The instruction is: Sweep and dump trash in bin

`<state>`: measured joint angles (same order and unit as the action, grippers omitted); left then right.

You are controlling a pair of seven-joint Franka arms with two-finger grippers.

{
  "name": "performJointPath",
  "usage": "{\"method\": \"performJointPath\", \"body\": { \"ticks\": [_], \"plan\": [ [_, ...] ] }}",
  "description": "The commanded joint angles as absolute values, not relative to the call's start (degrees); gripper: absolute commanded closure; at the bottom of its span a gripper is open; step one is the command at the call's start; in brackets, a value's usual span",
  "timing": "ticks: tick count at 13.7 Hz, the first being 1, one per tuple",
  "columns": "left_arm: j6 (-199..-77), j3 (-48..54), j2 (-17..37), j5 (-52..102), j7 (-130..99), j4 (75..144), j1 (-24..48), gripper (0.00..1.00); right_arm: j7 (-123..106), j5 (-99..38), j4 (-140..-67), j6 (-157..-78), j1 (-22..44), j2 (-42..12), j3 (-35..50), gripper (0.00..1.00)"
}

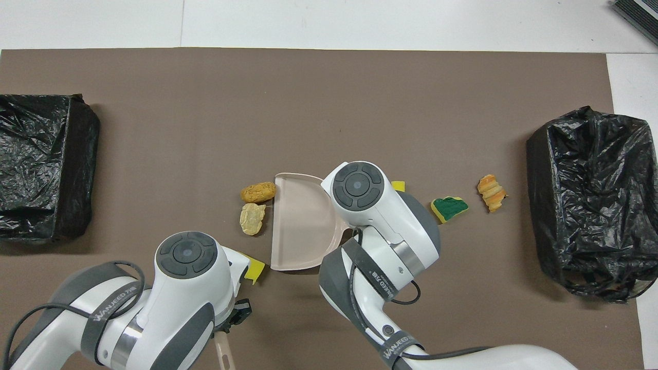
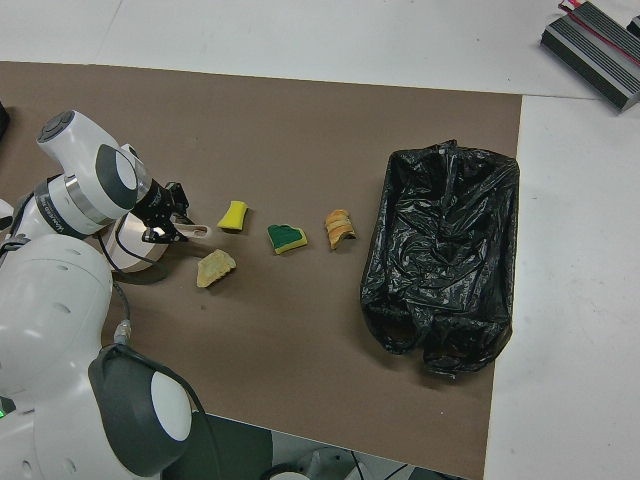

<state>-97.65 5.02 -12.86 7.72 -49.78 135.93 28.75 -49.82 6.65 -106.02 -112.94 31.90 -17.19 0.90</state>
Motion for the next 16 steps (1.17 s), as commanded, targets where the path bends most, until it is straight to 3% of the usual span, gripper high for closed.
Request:
{"method": "performJointPath", "body": {
  "ticks": [1, 5, 9, 12, 16],
  "plan": [
    [-101.60, 4.83, -15.03, 8.09, -55.62, 141.66, 30.23, 1.00, -48.34, 7.65, -108.19, -113.82, 31.73, -16.26, 1.23, 1.00],
    [-108.96, 4.92, -13.54, 10.36, -65.10, 143.87, 34.61, 1.00, -48.34, 7.73, -108.11, -113.21, 31.73, -16.35, 1.23, 1.00],
    [-119.50, 4.83, -8.98, 13.27, -66.54, 142.83, 34.37, 1.00, -48.69, 13.35, -105.38, -105.48, 32.96, -16.35, 1.23, 1.00],
    [-121.55, 4.66, -3.62, 13.27, -63.73, 136.25, 30.42, 1.00, -48.78, 14.33, -105.38, -103.98, 33.22, -16.26, 1.23, 1.00],
    [-122.95, 4.92, -2.37, 13.18, -60.47, 134.38, 31.55, 1.00, -47.90, 13.54, -105.38, -104.59, 33.31, -16.26, 1.23, 1.00]
  ]
}}
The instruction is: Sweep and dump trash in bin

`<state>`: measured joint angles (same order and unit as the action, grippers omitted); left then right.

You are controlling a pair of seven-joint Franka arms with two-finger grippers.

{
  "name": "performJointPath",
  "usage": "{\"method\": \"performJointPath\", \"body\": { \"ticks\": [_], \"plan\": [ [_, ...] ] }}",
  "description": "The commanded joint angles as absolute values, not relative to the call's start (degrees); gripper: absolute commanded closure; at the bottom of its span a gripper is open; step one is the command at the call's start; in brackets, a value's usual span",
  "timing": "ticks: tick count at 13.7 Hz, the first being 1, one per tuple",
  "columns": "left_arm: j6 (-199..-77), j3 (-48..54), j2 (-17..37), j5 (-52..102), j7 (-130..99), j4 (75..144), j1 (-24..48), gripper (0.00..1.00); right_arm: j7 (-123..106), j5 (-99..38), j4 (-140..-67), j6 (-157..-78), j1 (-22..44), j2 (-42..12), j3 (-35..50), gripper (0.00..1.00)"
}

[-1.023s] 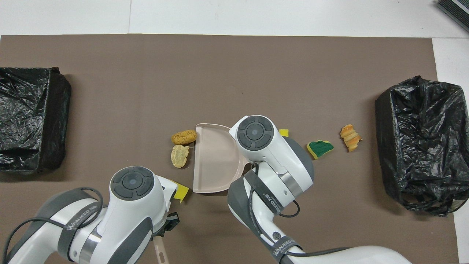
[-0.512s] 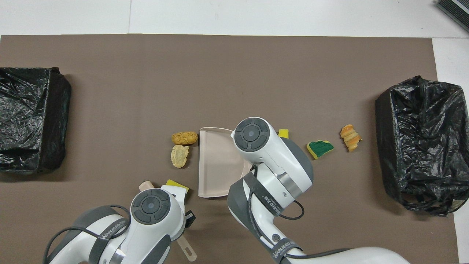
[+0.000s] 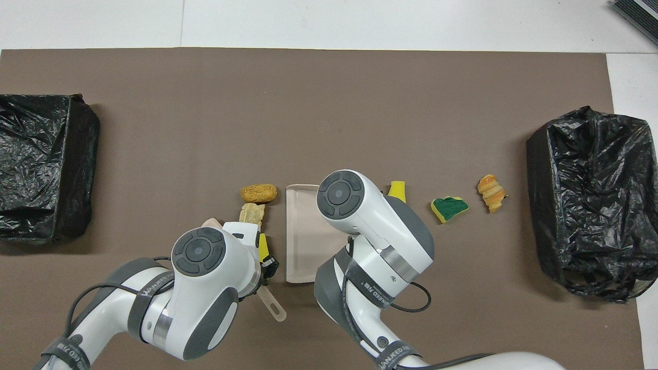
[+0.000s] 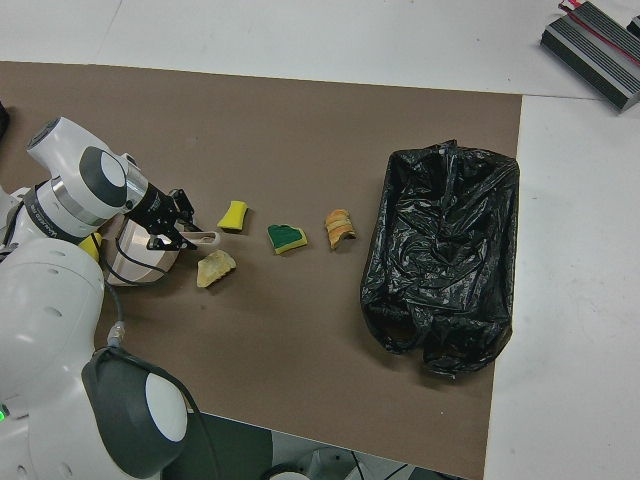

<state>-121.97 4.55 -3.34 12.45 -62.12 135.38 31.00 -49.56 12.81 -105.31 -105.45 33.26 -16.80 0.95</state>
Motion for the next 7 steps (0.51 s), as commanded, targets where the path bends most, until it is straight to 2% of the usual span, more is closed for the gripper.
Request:
{"method": "performJointPath", "body": {
  "ticks": [1, 7],
  "plan": [
    [-123.92, 4.92, -2.37, 13.27, -60.12, 134.30, 32.68, 1.00, -46.86, 13.36, -105.38, -104.76, 33.31, -16.26, 1.23, 1.00],
    [-124.90, 5.01, -2.46, 13.80, -53.52, 132.03, 41.56, 1.00, -43.69, 12.39, -105.38, -104.86, 33.31, -16.26, 1.67, 1.00]
  ]
}}
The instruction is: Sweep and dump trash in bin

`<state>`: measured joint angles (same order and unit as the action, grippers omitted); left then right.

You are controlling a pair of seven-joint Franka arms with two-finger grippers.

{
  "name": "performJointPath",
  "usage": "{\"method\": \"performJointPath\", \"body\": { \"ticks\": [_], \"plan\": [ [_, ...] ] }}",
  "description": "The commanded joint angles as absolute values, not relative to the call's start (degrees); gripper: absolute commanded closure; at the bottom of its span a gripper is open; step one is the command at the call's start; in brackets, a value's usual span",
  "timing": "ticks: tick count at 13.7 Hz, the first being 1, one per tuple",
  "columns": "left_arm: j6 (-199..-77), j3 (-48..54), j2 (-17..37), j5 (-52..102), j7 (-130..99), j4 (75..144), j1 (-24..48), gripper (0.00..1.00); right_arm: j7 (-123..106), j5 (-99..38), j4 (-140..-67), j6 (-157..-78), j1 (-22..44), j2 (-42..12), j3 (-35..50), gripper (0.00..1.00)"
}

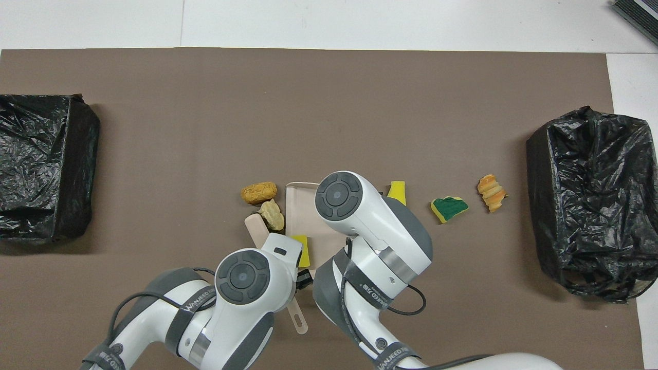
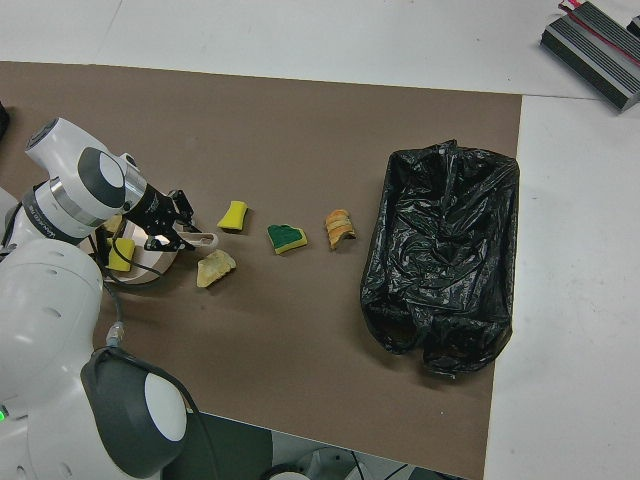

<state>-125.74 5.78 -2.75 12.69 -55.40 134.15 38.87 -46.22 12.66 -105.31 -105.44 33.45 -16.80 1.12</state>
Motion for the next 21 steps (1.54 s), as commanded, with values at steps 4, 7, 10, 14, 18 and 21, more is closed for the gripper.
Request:
{"method": "performJointPath", "body": {
  "ticks": [4, 7, 10, 14, 18, 21],
  "plan": [
    [-111.82, 4.13, -3.34, 13.10, -43.81, 127.53, 37.55, 1.00, -43.51, 12.39, -105.38, -104.50, 33.31, -16.26, 1.67, 1.00],
    [-104.52, 4.04, -3.43, 11.61, -32.56, 122.89, 30.43, 1.00, -43.51, 12.39, -105.38, -104.68, 33.22, -16.26, 1.67, 1.00],
    [-107.13, 3.87, -2.55, 6.69, -25.26, 121.90, 27.79, 1.00, -43.51, 12.39, -105.38, -104.68, 33.22, -16.26, 1.67, 1.00],
    [-114.07, 3.87, 1.31, 1.52, -14.24, 121.20, 21.19, 1.00, -43.24, 12.39, -105.38, -104.68, 33.22, -16.26, 1.67, 1.00],
    [-119.34, 3.87, 5.44, -2.63, -10.11, 120.42, 17.06, 1.00, -43.24, 12.39, -105.38, -104.76, 33.22, -16.26, 1.67, 1.00],
    [-120.32, 3.87, 10.53, -4.04, -10.11, 115.86, 16.61, 1.00, -43.16, 12.39, -105.38, -104.77, 33.22, -16.26, 1.67, 1.00]
  ]
}}
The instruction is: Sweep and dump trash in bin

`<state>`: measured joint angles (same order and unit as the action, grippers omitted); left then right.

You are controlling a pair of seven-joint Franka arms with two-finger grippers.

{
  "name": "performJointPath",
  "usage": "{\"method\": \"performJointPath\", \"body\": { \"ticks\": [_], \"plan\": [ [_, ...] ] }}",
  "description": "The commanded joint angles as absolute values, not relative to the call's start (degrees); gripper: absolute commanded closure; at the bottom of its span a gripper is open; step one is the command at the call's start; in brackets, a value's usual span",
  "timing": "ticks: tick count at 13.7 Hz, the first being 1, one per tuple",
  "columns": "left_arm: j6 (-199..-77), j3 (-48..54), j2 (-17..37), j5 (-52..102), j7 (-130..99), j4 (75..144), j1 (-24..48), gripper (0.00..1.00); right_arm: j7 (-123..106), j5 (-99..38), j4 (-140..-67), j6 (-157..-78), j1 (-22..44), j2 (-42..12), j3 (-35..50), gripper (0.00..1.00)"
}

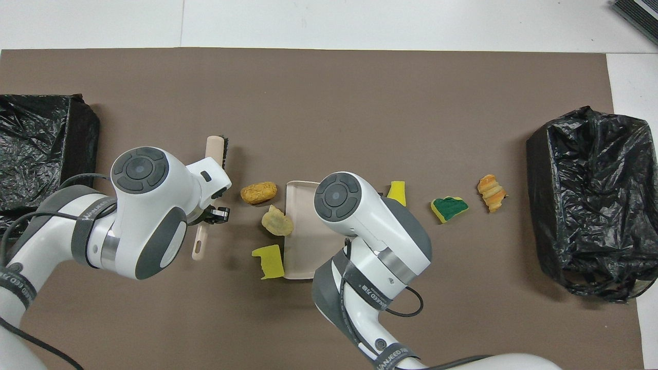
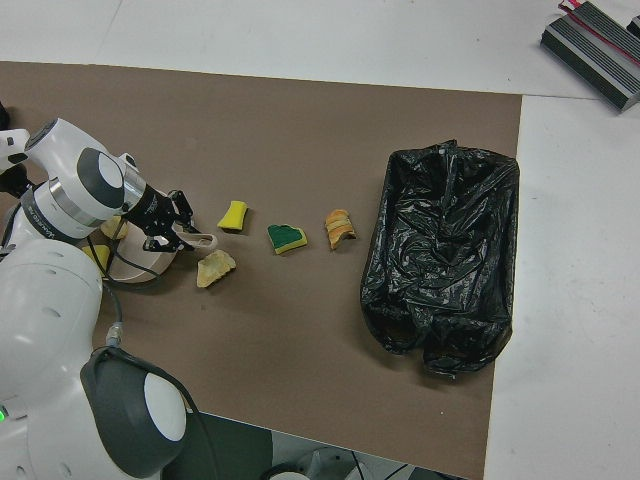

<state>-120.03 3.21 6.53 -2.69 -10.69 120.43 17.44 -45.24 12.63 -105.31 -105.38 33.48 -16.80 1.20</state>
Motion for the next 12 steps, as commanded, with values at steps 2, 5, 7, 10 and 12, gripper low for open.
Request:
{"method": "performJointPath", "body": {
  "ticks": [2, 5, 7, 10, 12],
  "plan": [
    [-121.54, 3.87, 12.74, -4.04, -10.11, 115.13, 16.35, 1.00, -42.46, 12.39, -105.38, -104.77, 33.22, -16.26, 1.67, 1.00],
    [-120.76, 3.95, 12.22, -4.04, -10.19, 117.85, 16.43, 1.00, -41.75, 12.48, -105.55, -103.46, 33.31, -16.00, 1.76, 1.00],
    [-120.33, 4.22, 11.08, -3.96, -10.81, 120.14, 17.40, 1.00, -41.84, 12.48, -105.82, -102.48, 34.36, -15.56, 2.20, 1.00],
    [-119.79, 4.31, 9.94, -3.43, -14.92, 122.60, 22.65, 1.00, -42.80, 12.57, -105.82, -102.57, 34.45, -15.56, 2.20, 1.00],
    [-118.75, 4.48, 9.49, -2.38, -18.97, 122.61, 26.26, 1.00, -42.80, 12.48, -105.82, -102.48, 34.54, -15.47, 2.20, 1.00]
  ]
}}
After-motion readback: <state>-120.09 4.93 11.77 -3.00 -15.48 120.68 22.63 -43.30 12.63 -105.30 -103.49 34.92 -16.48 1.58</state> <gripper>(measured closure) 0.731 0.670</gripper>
